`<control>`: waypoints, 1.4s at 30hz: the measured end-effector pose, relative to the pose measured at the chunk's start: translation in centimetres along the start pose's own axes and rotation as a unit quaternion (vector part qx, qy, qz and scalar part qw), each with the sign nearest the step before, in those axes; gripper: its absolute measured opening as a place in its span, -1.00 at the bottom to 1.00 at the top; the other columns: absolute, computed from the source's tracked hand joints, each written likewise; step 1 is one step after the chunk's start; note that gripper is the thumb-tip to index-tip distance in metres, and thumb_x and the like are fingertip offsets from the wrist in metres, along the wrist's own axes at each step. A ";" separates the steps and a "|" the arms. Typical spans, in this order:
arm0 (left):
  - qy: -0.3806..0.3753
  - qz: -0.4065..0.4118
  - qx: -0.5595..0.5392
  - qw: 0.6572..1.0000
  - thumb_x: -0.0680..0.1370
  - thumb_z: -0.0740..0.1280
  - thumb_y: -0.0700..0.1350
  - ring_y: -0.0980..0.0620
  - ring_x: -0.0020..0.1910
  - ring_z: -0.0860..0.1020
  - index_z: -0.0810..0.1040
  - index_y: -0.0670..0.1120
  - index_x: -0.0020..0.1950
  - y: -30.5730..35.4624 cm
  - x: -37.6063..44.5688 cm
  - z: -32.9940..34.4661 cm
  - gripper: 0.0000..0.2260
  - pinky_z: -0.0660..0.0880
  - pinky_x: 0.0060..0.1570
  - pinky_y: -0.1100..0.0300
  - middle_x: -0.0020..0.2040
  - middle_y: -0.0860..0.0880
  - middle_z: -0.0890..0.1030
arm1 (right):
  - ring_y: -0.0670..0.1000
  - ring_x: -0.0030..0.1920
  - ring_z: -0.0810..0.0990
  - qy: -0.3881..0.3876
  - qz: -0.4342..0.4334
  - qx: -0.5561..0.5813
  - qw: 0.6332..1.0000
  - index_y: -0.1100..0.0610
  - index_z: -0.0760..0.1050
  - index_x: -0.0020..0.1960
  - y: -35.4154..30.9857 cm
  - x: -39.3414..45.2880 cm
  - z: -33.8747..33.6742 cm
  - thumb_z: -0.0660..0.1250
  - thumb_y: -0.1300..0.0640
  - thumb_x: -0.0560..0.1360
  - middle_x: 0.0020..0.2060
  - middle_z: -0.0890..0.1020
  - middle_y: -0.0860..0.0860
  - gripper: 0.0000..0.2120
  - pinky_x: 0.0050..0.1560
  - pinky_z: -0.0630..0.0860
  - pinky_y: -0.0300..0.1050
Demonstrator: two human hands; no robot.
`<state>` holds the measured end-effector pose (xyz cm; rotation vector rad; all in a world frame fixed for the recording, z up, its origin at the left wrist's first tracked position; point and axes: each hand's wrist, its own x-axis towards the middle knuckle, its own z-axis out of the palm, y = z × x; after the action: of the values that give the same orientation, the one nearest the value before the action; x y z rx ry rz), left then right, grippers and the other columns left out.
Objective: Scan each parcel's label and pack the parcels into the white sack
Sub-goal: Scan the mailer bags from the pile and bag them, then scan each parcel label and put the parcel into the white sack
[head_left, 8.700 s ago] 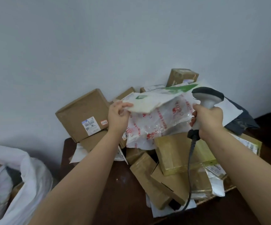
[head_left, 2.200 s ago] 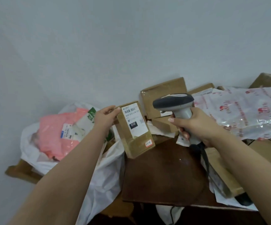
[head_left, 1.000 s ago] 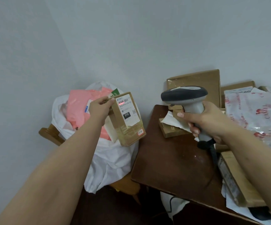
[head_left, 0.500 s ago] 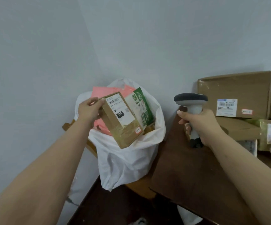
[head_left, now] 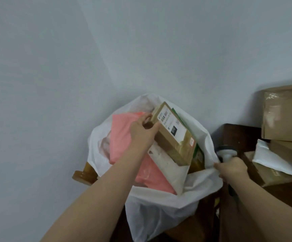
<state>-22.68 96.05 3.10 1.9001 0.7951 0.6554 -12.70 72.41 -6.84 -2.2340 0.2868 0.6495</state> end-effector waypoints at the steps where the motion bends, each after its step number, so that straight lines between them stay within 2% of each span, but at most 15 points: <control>1: -0.002 0.002 0.008 1.000 0.43 0.50 -0.10 0.14 0.07 0.57 0.57 -0.08 0.30 -0.4 0.5 0.1 -0.56 0.46 0.08 0.34 0.15 0.01 0.63 | 0.19 -0.23 0.62 0.003 0.005 -0.001 1.000 0.31 0.49 0.07 -0.3 -0.1 0.2 0.46 0.13 0.47 -0.22 0.61 0.20 -0.68 -0.11 0.63 0.13; 5: 0.002 -0.008 -0.005 1.000 0.44 0.48 -0.06 0.09 0.15 0.57 0.56 -0.08 0.31 -1.3 2.4 0.5 -0.56 0.43 0.08 0.38 0.17 -0.01 0.64 | 0.13 -0.27 0.55 0.010 -0.047 0.109 0.993 0.31 0.48 0.05 -3.7 -1.1 -0.7 0.38 0.30 0.50 -0.22 0.55 0.19 -0.84 -0.31 0.48 -0.07; 9: 0.015 0.013 0.035 0.999 0.38 0.44 0.10 -0.03 0.17 0.52 0.53 0.05 0.30 -2.3 2.5 2.8 -0.51 0.46 0.24 0.04 0.14 -0.04 0.58 | 0.06 -0.41 0.51 0.008 -0.142 0.217 0.966 0.24 0.50 -0.06 -9.0 -2.9 -2.9 0.38 0.33 0.49 -0.37 0.54 0.14 -0.93 -0.31 0.50 -0.10; 11: -0.042 -0.010 0.140 0.989 0.42 0.45 0.09 -0.07 0.21 0.45 0.43 0.08 0.37 -3.5 0.7 4.6 -0.47 0.43 0.24 0.00 0.22 -0.08 0.48 | 0.04 -0.43 0.49 -0.002 -0.163 0.241 0.957 0.20 0.51 -0.09 -10.3 -3.1 -3.6 0.39 0.33 0.48 -0.41 0.52 0.13 -0.91 -0.27 0.52 -0.08; 13: -0.158 -0.031 0.271 0.949 0.43 0.45 0.14 -0.11 0.26 0.43 0.38 0.10 0.37 -4.9 -1.0 6.0 -0.45 0.43 0.23 -0.06 0.26 -0.08 0.46 | 0.06 -0.44 0.49 -0.016 -0.148 0.210 0.966 0.27 0.53 -0.05 -10.1 -2.6 -3.8 0.41 0.32 0.47 -0.41 0.52 0.14 -0.91 -0.29 0.51 -0.08; 16: -0.267 -0.046 0.303 0.914 0.44 0.40 0.22 -0.10 0.23 0.50 0.55 0.03 0.26 -5.0 -0.9 5.9 -0.54 0.47 0.19 -0.05 0.19 -0.07 0.58 | 0.10 -0.45 0.45 -0.051 -0.077 0.139 0.986 0.37 0.51 -0.05 -8.5 -1.4 -3.9 0.46 0.27 0.46 -0.42 0.48 0.18 -0.81 -0.38 0.46 -0.09; 18: -0.190 0.020 0.271 0.943 0.53 0.28 0.17 -0.05 0.12 0.56 0.66 -0.03 0.07 -3.9 1.1 3.8 -0.67 0.49 0.12 0.04 0.06 -0.06 0.65 | 0.09 -0.47 0.43 -0.056 -0.048 0.145 0.987 0.35 0.51 -0.09 -7.8 -0.7 -4.1 0.50 0.20 0.45 -0.43 0.48 0.18 -0.76 -0.41 0.45 -0.10; 20: -0.032 0.080 0.283 0.955 0.57 0.21 0.07 -0.11 0.00 0.56 0.64 -0.06 -0.12 -2.7 4.1 0.6 -0.70 0.47 0.01 0.08 -0.07 -0.11 0.62 | 0.09 -0.46 0.45 -0.031 -0.053 0.156 0.986 0.36 0.53 -0.11 -8.0 0.3 -4.1 0.53 0.11 0.42 -0.42 0.51 0.18 -0.68 -0.40 0.46 -0.09; 23: 0.093 0.042 0.311 0.945 0.58 0.26 -0.08 -0.24 0.12 0.48 0.61 -0.13 0.11 -3.1 9.2 -4.6 -0.79 0.39 0.08 0.01 0.09 -0.23 0.55 | 0.11 -0.39 0.53 0.007 -0.060 0.154 0.986 0.31 0.53 -0.07 -8.9 1.7 -3.4 0.51 0.05 0.43 -0.32 0.59 0.20 -0.67 -0.26 0.57 0.02; 25: 0.073 -0.027 0.338 0.938 0.60 0.25 -0.10 -0.29 0.21 0.44 0.54 -0.16 0.25 -4.4 12.4 -6.8 -0.73 0.37 0.18 -0.02 0.20 -0.28 0.49 | 0.15 -0.33 0.57 0.023 -0.063 0.142 0.988 0.29 0.51 -0.09 -9.7 2.5 -2.9 0.49 0.03 0.45 -0.29 0.60 0.20 -0.67 -0.10 0.61 0.13; 31: -0.020 -0.125 0.318 0.940 0.64 0.21 -0.17 -0.29 0.29 0.43 0.34 -0.25 0.42 -7.6 17.8 -6.1 -0.64 0.36 0.20 0.03 0.32 -0.34 0.43 | 0.15 -0.26 0.58 0.005 -0.070 0.105 0.992 0.35 0.53 0.00 -12.1 5.8 -0.3 0.46 -0.03 0.48 -0.29 0.58 0.17 -0.58 -0.12 0.56 0.02; 34: -0.066 -0.182 0.347 0.918 0.60 0.27 -0.01 -0.29 0.34 0.40 0.21 -0.24 0.49 -9.8 18.7 -4.8 -0.45 0.39 0.17 -0.02 0.36 -0.31 0.42 | 0.12 -0.26 0.56 -0.070 -0.015 0.129 0.989 0.29 0.45 -0.06 -12.5 6.6 1.2 0.50 -0.02 0.44 -0.25 0.57 0.17 -0.60 -0.23 0.55 -0.03; 36: -0.058 -0.181 0.397 0.898 0.61 0.22 0.07 -0.29 0.37 0.36 0.14 -0.27 0.50 -10.9 18.4 -4.1 -0.39 0.30 0.31 -0.04 0.39 -0.32 0.39 | 0.12 -0.28 0.58 -0.137 0.022 0.107 0.984 0.28 0.45 -0.09 -12.3 6.5 2.6 0.51 0.02 0.44 -0.25 0.59 0.20 -0.63 -0.24 0.56 -0.02; 39: -0.027 -0.175 0.395 0.901 0.65 0.11 -0.09 -0.31 0.33 0.36 0.30 -0.31 0.39 -11.3 17.6 -4.0 -0.61 0.28 0.33 -0.13 0.35 -0.35 0.38 | 0.14 -0.22 0.60 -0.154 0.030 0.049 0.986 0.26 0.44 0.00 -11.8 6.2 4.8 0.50 0.14 0.45 -0.16 0.61 0.22 -0.70 -0.08 0.58 0.08; 42: -0.010 -0.113 0.420 0.900 0.60 0.21 -0.10 -0.29 0.16 0.49 0.49 -0.26 0.17 -11.9 17.3 -4.9 -0.74 0.43 0.14 -0.06 0.16 -0.27 0.47 | 0.15 -0.19 0.58 -0.091 -0.005 0.054 0.994 0.28 0.43 0.05 -12.6 6.5 5.0 0.46 0.24 0.46 -0.14 0.58 0.21 -0.73 -0.12 0.54 0.03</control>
<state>-18.03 115.96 -3.72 2.5037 1.4142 0.1256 -3.98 84.63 -5.31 -2.0563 0.2151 0.8068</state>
